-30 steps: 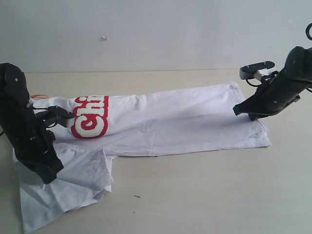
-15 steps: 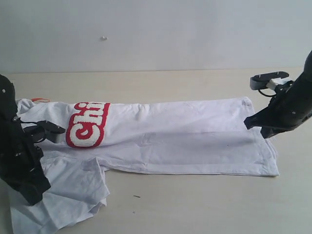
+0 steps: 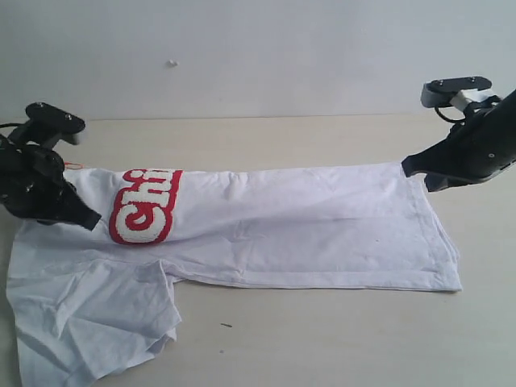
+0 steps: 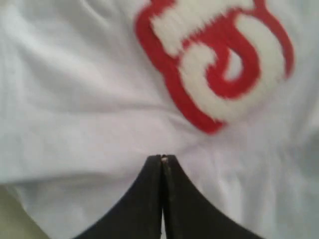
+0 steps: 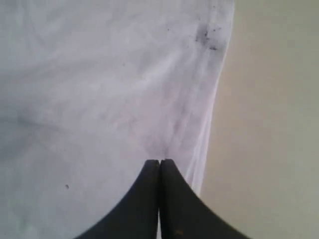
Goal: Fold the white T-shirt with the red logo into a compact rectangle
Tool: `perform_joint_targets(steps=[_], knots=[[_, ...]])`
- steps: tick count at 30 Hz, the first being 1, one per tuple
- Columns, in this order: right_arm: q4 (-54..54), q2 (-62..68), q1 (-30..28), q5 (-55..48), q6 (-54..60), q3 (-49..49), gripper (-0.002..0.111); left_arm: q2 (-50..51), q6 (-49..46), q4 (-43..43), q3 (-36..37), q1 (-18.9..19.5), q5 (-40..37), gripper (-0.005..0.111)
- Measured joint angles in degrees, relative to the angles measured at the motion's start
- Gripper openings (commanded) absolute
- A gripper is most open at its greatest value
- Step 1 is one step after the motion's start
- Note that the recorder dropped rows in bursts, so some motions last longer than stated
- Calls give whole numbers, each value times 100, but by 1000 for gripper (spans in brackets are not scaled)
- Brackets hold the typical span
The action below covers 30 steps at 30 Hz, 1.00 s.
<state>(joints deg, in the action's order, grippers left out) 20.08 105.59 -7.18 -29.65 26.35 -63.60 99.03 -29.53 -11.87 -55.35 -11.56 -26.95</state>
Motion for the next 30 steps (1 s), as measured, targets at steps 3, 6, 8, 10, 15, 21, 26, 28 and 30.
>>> perform_joint_targets(steps=[3, 6, 8, 10, 15, 21, 26, 28, 30], knots=[[191, 282, 0, 130, 303, -30, 0, 331, 333, 0, -59, 128, 888, 0], [248, 619, 0, 268, 432, -195, 0, 899, 501, 0, -390, 364, 1279, 0], [261, 821, 0, 377, 507, -356, 0, 1266, 541, -13, -636, 533, 1336, 0], [261, 1113, 0, 585, 681, -603, 0, 1760, 572, -13, -964, 683, 1349, 0], [284, 1577, 0, 963, 944, -840, 0, 2392, 693, -36, -1580, 694, 1557, 0], [308, 1504, 0, 975, 997, -907, 0, 2194, 771, -36, -1643, 694, 1172, 0], [311, 1079, 0, 552, 992, -907, 0, 1517, 758, -166, -1364, 694, 996, 0], [334, 1023, 0, 426, 941, -907, 0, 1338, 730, -166, -1146, 672, 967, 0], [469, 971, 13, 386, 855, -717, 0, 1136, 587, -178, -781, 606, 956, 0]])
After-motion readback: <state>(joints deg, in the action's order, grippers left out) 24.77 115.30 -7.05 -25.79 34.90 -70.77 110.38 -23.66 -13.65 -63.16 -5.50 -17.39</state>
